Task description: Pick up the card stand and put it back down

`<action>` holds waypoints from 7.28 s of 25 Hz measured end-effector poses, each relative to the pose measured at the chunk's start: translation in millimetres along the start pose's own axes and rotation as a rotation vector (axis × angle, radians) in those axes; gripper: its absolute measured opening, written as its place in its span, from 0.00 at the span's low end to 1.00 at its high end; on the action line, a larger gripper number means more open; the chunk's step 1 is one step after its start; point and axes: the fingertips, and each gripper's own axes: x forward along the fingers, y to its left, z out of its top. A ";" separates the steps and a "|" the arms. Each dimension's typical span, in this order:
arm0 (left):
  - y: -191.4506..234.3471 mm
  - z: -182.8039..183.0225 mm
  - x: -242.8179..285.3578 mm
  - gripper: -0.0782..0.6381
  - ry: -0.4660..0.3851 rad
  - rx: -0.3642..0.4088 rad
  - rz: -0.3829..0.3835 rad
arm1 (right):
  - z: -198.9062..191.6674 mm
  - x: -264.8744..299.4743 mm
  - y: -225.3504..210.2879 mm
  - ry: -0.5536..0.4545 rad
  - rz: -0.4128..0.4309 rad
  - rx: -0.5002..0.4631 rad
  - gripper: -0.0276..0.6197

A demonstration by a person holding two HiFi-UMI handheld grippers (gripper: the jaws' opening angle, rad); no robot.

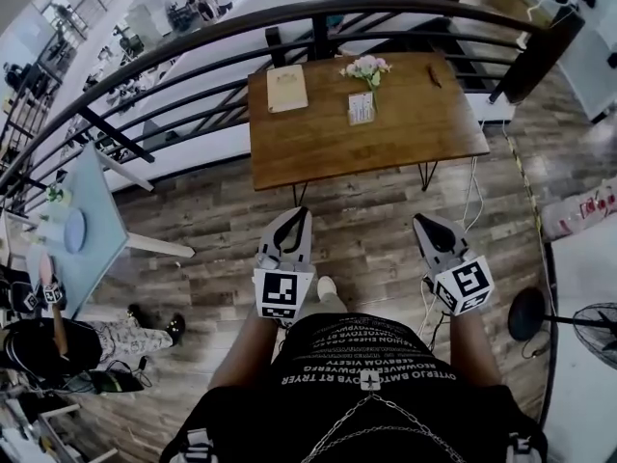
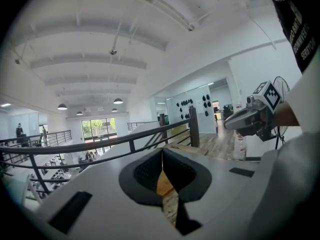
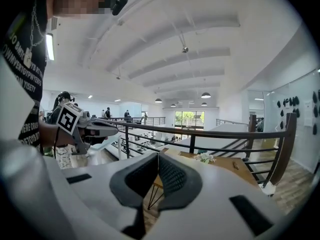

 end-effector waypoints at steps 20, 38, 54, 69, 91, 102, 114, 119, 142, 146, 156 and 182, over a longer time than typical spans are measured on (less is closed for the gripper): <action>87.8 -2.9 59.5 0.15 -0.031 -0.012 -0.090 | 40.5 85.5 -8.1 0.016 -0.113 -0.049 0.07; 112.1 -19.9 90.1 0.15 0.025 -0.036 -0.066 | 32.0 141.9 -25.4 0.068 -0.042 -0.034 0.07; 83.0 -10.4 183.0 0.15 0.049 -0.030 -0.107 | 3.8 158.3 -108.9 0.093 -0.054 0.038 0.07; 83.3 31.0 291.7 0.15 0.020 0.005 -0.037 | 19.1 207.6 -208.7 0.084 0.010 0.034 0.07; 68.0 63.5 383.5 0.15 0.048 0.017 0.084 | 2.6 230.9 -350.7 0.098 0.047 0.027 0.07; 88.4 34.7 376.8 0.15 0.122 -0.017 0.117 | -61.4 272.5 -344.9 0.231 0.083 0.076 0.07; 147.3 32.3 421.1 0.15 0.118 -0.007 0.103 | -122.4 355.2 -323.6 0.338 0.156 0.124 0.07; 155.5 21.2 447.0 0.15 0.132 -0.013 0.066 | -155.2 379.1 -319.2 0.412 0.191 0.147 0.07; 201.7 -20.8 460.8 0.15 0.257 -0.038 0.075 | -251.1 479.7 -283.8 0.602 0.382 0.110 0.33; 209.9 -25.7 452.8 0.15 0.269 -0.044 0.095 | -252.0 487.9 -278.8 0.579 0.407 0.091 0.32; 211.8 -40.1 456.2 0.15 0.279 -0.033 0.095 | -261.1 497.5 -286.2 0.570 0.384 0.154 0.27; 181.7 -9.4 444.1 0.15 0.203 -0.024 0.066 | -148.5 454.9 -310.7 0.480 0.341 0.209 0.27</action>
